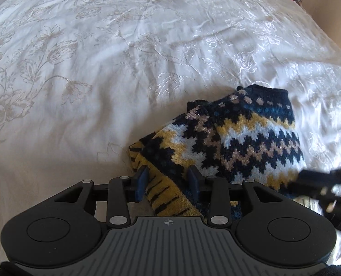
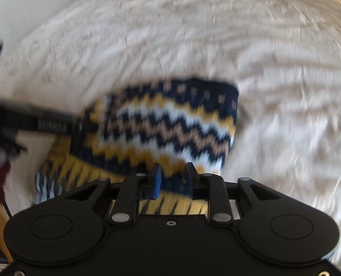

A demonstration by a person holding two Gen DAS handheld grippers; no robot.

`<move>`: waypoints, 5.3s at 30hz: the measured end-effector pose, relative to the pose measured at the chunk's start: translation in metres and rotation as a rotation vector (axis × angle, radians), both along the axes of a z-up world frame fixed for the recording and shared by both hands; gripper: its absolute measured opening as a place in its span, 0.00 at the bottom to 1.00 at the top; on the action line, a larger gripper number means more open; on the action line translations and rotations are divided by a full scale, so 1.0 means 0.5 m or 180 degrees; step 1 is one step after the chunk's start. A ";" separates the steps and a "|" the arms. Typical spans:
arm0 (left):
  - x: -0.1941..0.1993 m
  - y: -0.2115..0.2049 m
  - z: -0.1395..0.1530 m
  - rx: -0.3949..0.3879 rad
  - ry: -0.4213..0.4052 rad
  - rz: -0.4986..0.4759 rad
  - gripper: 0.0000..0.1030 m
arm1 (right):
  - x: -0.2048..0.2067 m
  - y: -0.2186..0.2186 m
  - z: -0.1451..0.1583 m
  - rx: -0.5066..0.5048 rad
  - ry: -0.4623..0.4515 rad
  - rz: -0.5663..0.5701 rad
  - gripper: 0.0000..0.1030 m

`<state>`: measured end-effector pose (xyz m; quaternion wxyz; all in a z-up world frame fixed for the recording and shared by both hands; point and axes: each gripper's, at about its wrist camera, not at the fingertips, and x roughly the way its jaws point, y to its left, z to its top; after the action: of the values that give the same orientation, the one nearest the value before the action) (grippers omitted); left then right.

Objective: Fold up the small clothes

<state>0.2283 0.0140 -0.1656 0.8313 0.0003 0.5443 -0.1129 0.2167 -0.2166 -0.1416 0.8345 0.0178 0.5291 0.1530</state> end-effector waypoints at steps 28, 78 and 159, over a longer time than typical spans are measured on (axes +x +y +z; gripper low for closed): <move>-0.092 0.062 0.190 0.0110 -0.0885 0.0414 0.46 | -0.124 -0.006 0.121 0.0214 -0.0711 -0.0863 0.99; -0.422 -0.132 0.236 0.0300 -0.0322 0.0606 0.84 | -0.345 -0.061 0.229 0.0103 -0.0645 -0.0796 0.99; -0.454 -0.131 0.228 0.0272 -0.0313 0.0642 0.84 | -0.382 -0.072 0.237 0.0119 -0.0692 -0.0834 0.99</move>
<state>0.0011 -0.0513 -0.0514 0.8633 -0.0135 0.5044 -0.0052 0.0260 -0.2528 -0.0232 0.8991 0.0855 0.4259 0.0537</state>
